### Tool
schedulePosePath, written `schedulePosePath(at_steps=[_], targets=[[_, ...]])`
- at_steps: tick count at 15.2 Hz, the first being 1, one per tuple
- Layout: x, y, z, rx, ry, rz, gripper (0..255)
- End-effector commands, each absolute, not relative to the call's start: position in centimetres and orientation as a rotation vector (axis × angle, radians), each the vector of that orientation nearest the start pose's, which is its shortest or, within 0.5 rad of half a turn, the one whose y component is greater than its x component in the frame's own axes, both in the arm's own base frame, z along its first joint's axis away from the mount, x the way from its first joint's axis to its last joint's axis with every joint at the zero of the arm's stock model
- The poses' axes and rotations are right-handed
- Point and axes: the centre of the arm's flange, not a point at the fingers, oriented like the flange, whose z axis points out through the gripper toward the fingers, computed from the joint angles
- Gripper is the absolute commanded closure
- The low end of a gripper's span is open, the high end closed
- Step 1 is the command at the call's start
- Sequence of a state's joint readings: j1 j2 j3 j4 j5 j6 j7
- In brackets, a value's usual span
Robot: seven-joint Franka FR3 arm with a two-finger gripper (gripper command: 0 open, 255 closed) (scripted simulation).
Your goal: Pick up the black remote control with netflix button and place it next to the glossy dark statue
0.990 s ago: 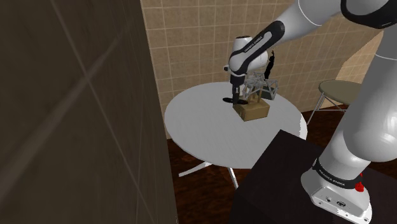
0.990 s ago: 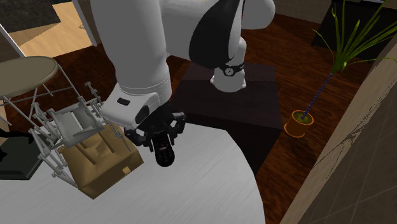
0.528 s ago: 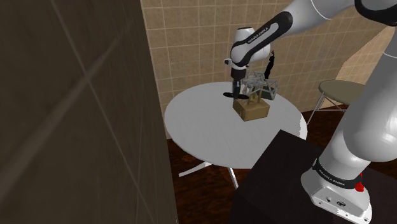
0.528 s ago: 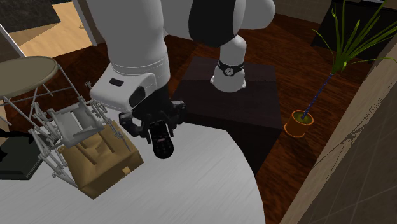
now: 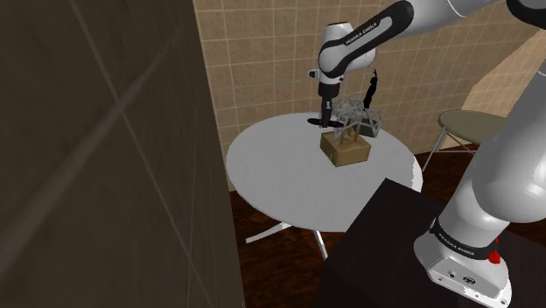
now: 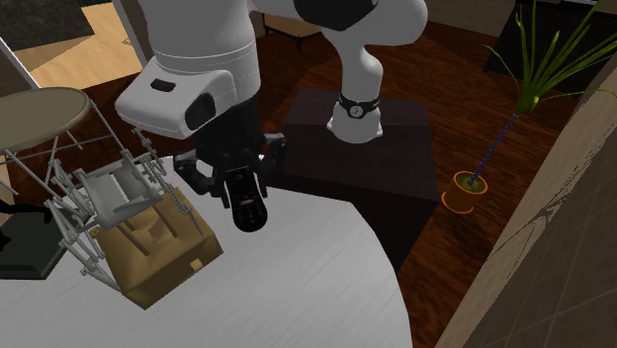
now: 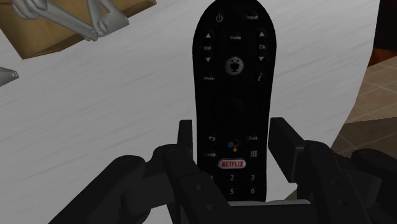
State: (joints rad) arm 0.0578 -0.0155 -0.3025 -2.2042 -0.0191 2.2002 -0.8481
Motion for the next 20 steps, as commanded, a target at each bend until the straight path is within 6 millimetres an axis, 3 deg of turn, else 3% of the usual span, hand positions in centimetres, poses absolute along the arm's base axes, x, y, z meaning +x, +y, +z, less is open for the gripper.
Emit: schedulePosePath(at_steps=[1, 20], targets=[[51.1, -13.0, 40.0, -3.008, -0.955, -0.005, 255], [51.1, -13.0, 50.0, -3.008, -0.955, -0.005, 255]])
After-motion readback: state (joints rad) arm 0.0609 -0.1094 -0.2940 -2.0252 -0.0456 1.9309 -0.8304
